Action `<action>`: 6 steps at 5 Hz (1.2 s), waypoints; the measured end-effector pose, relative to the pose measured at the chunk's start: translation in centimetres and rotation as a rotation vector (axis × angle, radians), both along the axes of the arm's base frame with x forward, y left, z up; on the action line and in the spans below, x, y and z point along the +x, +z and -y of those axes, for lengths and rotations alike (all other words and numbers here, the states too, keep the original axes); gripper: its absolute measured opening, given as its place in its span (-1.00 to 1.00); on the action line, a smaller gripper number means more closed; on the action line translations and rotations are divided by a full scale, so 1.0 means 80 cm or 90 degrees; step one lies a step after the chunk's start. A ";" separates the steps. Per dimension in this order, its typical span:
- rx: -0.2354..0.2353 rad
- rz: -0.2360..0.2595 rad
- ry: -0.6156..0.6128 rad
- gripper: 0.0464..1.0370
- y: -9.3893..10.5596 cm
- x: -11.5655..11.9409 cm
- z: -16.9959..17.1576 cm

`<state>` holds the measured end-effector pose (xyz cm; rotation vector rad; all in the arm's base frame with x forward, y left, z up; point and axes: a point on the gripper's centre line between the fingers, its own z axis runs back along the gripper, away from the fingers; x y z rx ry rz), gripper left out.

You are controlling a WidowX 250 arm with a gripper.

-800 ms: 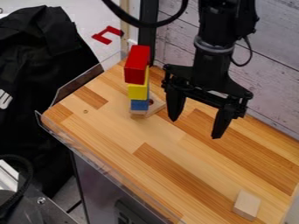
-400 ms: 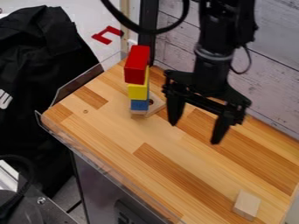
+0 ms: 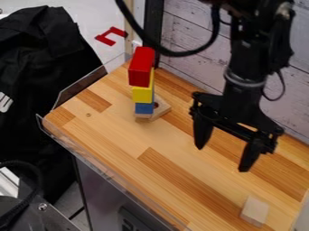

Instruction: Put the cube on top of the red rectangle block

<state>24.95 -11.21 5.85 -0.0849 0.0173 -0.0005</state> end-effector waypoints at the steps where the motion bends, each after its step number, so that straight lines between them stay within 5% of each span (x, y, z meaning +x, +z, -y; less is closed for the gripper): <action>1: -0.021 0.014 0.003 0.92 -0.014 0.000 0.013; 2: -0.053 0.041 0.006 0.92 -0.024 0.001 0.021; 6: -0.047 0.002 -0.032 0.92 -0.073 0.013 0.075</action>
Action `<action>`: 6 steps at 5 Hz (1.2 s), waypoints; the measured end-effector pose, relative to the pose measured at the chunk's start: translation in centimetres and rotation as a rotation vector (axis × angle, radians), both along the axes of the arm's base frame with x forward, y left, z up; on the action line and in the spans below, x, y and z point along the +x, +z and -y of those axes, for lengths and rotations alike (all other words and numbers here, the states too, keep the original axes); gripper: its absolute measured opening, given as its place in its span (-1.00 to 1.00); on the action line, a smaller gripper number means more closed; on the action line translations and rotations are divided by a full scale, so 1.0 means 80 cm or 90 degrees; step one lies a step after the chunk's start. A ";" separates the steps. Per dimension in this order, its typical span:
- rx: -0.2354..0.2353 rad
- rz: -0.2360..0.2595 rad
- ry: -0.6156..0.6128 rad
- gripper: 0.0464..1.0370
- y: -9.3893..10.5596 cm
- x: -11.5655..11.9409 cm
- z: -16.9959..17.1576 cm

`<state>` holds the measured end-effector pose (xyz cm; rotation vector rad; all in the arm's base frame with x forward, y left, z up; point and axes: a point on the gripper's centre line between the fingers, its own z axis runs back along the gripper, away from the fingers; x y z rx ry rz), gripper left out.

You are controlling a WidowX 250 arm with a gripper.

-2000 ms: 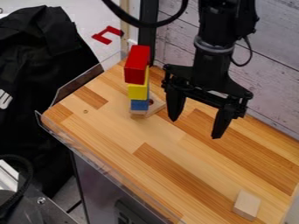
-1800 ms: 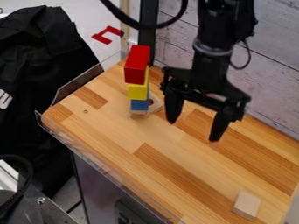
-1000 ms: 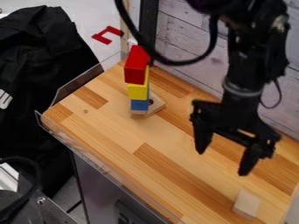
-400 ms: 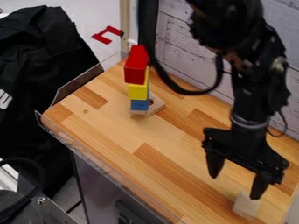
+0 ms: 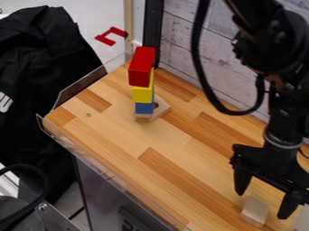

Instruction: Put the cube on top of the red rectangle block

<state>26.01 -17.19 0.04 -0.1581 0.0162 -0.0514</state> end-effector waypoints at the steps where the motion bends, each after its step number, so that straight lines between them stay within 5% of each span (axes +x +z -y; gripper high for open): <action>1: 0.000 -0.013 0.018 0.92 -0.006 0.003 0.005; 5: 0.007 -0.085 0.097 0.92 -0.034 -0.014 -0.003; 6: -0.012 -0.086 0.112 0.88 -0.039 -0.009 -0.001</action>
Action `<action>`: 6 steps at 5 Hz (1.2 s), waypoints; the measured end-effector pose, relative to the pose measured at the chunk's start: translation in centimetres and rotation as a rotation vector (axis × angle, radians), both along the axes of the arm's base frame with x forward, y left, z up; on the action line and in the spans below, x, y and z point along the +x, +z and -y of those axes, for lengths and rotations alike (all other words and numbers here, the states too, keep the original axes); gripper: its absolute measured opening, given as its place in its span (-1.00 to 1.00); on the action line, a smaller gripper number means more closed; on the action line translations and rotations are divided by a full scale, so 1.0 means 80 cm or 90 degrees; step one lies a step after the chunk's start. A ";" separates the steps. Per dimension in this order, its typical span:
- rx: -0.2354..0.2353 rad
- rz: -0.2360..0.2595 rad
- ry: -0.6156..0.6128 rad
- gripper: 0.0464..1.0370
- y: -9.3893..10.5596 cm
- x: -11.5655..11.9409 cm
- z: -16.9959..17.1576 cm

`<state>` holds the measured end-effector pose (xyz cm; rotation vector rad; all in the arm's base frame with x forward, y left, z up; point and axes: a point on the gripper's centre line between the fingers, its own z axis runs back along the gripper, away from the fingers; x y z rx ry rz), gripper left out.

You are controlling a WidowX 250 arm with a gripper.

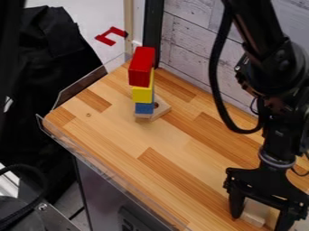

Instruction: Put the cube on top of the red rectangle block

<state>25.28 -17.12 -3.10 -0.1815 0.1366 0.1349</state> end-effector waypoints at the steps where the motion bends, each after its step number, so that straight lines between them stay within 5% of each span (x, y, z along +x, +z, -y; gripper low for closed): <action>1: -0.006 -0.011 0.043 0.66 -0.005 0.008 -0.001; 2: 0.001 -0.023 0.072 0.11 -0.007 0.004 -0.008; 3: 0.038 -0.011 0.092 0.01 0.007 -0.005 -0.026; 6: 0.090 0.206 0.172 0.01 0.187 0.019 -0.072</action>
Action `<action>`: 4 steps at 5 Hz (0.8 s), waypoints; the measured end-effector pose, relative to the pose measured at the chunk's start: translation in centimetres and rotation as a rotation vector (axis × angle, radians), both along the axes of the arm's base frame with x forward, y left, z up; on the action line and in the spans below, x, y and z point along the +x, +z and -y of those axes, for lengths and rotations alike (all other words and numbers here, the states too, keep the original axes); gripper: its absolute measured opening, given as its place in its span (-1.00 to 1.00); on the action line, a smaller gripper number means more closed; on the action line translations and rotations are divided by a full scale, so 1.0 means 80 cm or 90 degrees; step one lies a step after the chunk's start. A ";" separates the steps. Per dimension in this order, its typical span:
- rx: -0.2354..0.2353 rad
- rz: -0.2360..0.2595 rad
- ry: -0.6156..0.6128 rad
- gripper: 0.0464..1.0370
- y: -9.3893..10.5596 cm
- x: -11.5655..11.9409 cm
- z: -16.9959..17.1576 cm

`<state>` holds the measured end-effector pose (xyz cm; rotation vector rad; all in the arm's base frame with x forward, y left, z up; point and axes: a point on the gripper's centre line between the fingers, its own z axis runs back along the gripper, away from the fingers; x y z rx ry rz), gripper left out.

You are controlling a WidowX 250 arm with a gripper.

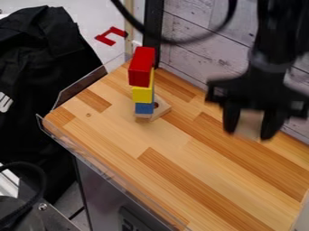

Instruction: Put the cube on top of the red rectangle block

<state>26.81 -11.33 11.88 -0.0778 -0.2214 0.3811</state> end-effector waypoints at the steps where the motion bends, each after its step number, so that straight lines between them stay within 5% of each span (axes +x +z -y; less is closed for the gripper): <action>1: -0.001 0.027 0.027 0.01 0.034 0.003 -0.020; 2: -0.005 0.027 0.046 0.01 0.051 0.014 -0.051; 4: -0.045 0.000 0.106 0.01 0.041 0.017 -0.115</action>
